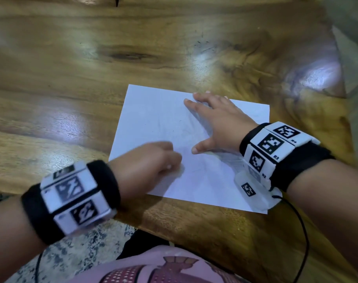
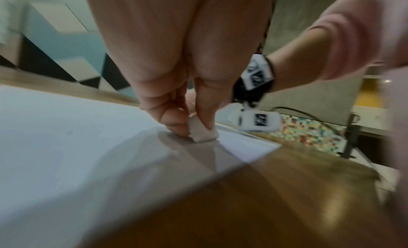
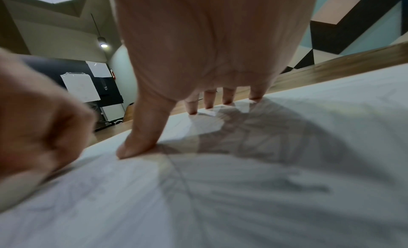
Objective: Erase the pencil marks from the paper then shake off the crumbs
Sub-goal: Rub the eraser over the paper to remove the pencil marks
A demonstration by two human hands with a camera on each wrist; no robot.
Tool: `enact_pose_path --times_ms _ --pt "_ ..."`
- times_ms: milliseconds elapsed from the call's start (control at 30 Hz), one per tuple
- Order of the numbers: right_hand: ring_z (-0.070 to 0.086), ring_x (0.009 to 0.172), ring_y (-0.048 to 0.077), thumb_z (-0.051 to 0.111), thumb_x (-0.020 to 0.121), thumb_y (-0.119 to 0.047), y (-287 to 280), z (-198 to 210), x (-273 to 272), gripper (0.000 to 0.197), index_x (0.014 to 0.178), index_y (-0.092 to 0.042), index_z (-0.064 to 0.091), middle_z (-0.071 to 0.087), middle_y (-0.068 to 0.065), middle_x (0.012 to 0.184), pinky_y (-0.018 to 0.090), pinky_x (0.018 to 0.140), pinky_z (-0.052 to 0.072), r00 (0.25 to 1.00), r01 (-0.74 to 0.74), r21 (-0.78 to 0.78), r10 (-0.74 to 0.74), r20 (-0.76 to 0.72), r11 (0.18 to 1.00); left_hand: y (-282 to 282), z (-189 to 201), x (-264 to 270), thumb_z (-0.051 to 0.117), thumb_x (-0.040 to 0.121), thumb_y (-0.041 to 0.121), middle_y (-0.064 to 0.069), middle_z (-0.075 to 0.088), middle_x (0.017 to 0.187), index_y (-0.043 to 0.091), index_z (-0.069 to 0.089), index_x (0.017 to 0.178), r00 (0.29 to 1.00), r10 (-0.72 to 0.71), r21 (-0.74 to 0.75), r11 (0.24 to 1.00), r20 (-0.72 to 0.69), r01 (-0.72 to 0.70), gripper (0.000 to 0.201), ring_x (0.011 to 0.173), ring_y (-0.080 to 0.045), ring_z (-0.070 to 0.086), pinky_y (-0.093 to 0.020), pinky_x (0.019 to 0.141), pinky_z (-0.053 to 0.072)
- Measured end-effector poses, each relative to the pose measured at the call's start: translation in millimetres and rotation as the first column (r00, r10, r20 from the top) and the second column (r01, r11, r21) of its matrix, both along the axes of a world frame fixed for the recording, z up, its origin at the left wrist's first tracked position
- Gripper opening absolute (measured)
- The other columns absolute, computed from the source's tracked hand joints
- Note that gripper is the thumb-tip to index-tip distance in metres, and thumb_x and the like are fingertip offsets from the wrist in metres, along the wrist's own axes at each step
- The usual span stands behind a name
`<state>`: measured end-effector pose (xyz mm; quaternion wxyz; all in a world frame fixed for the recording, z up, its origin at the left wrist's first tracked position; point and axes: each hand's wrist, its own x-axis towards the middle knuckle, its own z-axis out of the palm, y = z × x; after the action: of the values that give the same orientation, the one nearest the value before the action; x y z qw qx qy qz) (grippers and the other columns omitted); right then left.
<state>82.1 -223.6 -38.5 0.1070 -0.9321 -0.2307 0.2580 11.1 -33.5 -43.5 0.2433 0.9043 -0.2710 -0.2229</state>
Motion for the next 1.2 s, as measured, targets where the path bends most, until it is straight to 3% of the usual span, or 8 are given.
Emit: enact_pose_path --times_ms 300,467,633,800,867,1000,1100,1200 --pt "-0.006 0.145 0.014 0.073 0.068 -0.055 0 0 -1 0.108 0.149 -0.032 0.006 0.0 -0.009 0.157 0.037 0.119 0.001 1.0 -0.007 -0.001 0.007 0.007 1.0 12 -4 16 0.05 0.083 0.028 -0.002 0.049 0.074 0.014 0.055 0.072 0.987 0.117 -0.007 0.993 0.115 -0.117 0.018 0.066 -0.018 0.05 -0.022 0.06 0.033" --pt "-0.006 0.145 0.015 0.071 0.068 -0.056 0 -1 0 0.108 0.149 -0.032 0.004 -0.001 -0.009 0.157 0.036 0.119 -0.001 1.0 -0.018 -0.013 0.019 0.016 1.0 13 -1 -4 0.057 0.077 0.004 0.008 0.04 0.07 0.021 0.047 0.068 0.998 -0.003 0.019 1.0 -0.058 0.004 0.022 0.062 -0.009 0.044 -0.02 0.059 0.033" --pt "-0.006 0.145 0.015 0.072 0.068 -0.056 1 0 0 0.108 0.149 -0.032 0.005 0.0 -0.009 0.157 0.036 0.119 -0.002 1.0 -0.014 -0.005 0.014 0.014 1.0 -6 -4 18 0.058 0.084 0.021 0.001 0.046 0.074 0.016 0.057 0.076 0.991 0.106 -0.046 0.994 0.08 -0.102 0.009 0.065 -0.017 0.046 -0.021 0.056 0.028" --pt "-0.006 0.145 0.015 0.072 0.068 -0.056 1 0 0 0.108 0.149 -0.032 0.004 -0.001 -0.009 0.157 0.036 0.119 -0.002 1.0 -0.017 -0.013 0.017 0.014 1.0 -5 0 -13 0.055 0.085 0.018 0.005 0.044 0.076 0.021 0.057 0.074 0.991 -0.094 -0.031 0.995 -0.093 0.092 0.012 0.064 -0.011 0.046 -0.024 0.062 0.039" --pt "-0.006 0.145 0.016 0.072 0.069 -0.055 0 0 0 0.107 0.149 -0.031 0.004 -0.001 -0.008 0.157 0.036 0.119 -0.002 1.0 -0.02 -0.01 0.02 0.017 1.0 -7 3 -1 0.055 0.084 0.019 0.009 0.04 0.071 0.022 0.058 0.074 0.996 -0.056 -0.042 0.998 -0.064 0.053 0.011 0.061 -0.007 0.043 -0.022 0.059 0.034" --pt "-0.006 0.145 0.015 0.071 0.068 -0.055 0 -1 0 0.107 0.149 -0.032 0.005 -0.001 -0.009 0.157 0.036 0.119 -0.002 1.0 -0.019 0.0 0.019 0.024 1.0 -10 1 33 0.058 0.083 0.017 0.003 0.044 0.073 0.016 0.059 0.077 0.982 0.143 -0.01 0.99 0.124 -0.143 0.006 0.068 -0.022 0.049 -0.027 0.064 0.033" --pt "-0.007 0.145 0.014 0.071 0.068 -0.056 0 -1 0 0.107 0.149 -0.032 0.005 -0.001 -0.009 0.157 0.035 0.118 -0.003 0.999 -0.022 0.004 0.022 0.025 1.0 -9 4 14 0.056 0.082 0.016 0.005 0.039 0.069 0.028 0.046 0.064 0.999 -0.003 -0.013 1.0 0.033 0.004 0.024 0.063 -0.018 0.045 -0.027 0.059 0.032" --pt "-0.008 0.145 0.014 0.07 0.069 -0.057 -2 -2 0 0.107 0.149 -0.032 0.003 -0.002 -0.01 0.157 0.035 0.118 -0.004 0.999 -0.025 0.004 0.025 0.021 1.0 -5 3 -8 0.057 0.081 0.012 0.005 0.04 0.073 0.021 0.043 0.064 0.994 -0.093 0.06 0.994 -0.049 0.095 0.024 0.063 -0.015 0.045 -0.021 0.055 0.031"
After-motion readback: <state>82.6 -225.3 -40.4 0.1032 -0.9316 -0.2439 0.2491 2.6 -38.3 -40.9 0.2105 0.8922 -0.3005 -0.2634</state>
